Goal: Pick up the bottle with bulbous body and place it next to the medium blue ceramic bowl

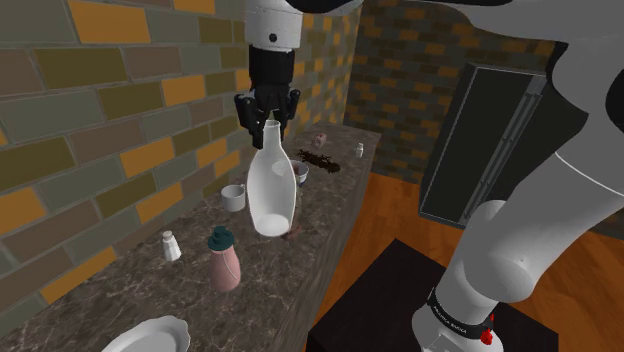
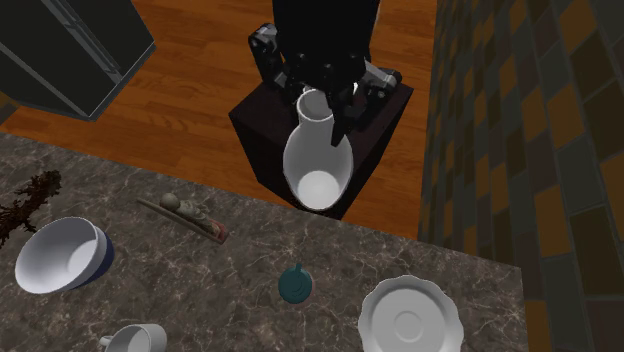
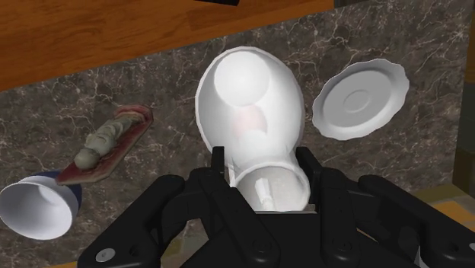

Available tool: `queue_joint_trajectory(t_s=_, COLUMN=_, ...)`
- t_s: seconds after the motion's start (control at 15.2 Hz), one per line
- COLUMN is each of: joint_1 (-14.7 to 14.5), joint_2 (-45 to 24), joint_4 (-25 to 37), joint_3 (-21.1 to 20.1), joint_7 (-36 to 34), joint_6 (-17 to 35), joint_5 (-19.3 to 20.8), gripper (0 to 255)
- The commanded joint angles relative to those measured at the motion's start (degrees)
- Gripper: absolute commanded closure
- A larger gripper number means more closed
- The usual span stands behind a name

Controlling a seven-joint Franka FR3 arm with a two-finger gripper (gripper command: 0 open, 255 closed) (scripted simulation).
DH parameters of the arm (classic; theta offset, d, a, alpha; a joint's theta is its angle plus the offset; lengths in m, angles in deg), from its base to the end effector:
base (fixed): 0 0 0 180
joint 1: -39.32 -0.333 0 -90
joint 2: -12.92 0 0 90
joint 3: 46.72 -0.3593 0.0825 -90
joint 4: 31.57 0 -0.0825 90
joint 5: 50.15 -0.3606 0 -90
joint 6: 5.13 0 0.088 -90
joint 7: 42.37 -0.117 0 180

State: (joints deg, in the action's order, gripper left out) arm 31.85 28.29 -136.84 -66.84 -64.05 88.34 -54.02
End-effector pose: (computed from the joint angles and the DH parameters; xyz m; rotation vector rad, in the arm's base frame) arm 0.3797 0.2354 0.6644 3.1348 0.1430 0.0821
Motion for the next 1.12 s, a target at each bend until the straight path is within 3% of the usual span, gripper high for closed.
queue_joint_trajectory(t_s=0.0, joint_1=0.01, joint_2=-0.13, joint_4=1.12, joint_3=-0.01, joint_7=-0.08, joint_6=-0.99, joint_5=0.05, gripper=255)
queue_joint_trajectory(t_s=0.53, joint_1=3.74, joint_2=-6.61, joint_4=2.39, joint_3=4.8, joint_7=8.1, joint_6=3.81, joint_5=2.54, gripper=255)
queue_joint_trajectory(t_s=1.06, joint_1=7.36, joint_2=-16.09, joint_4=8.29, joint_3=8.7, joint_7=15.25, joint_6=7.17, joint_5=4.63, gripper=255)
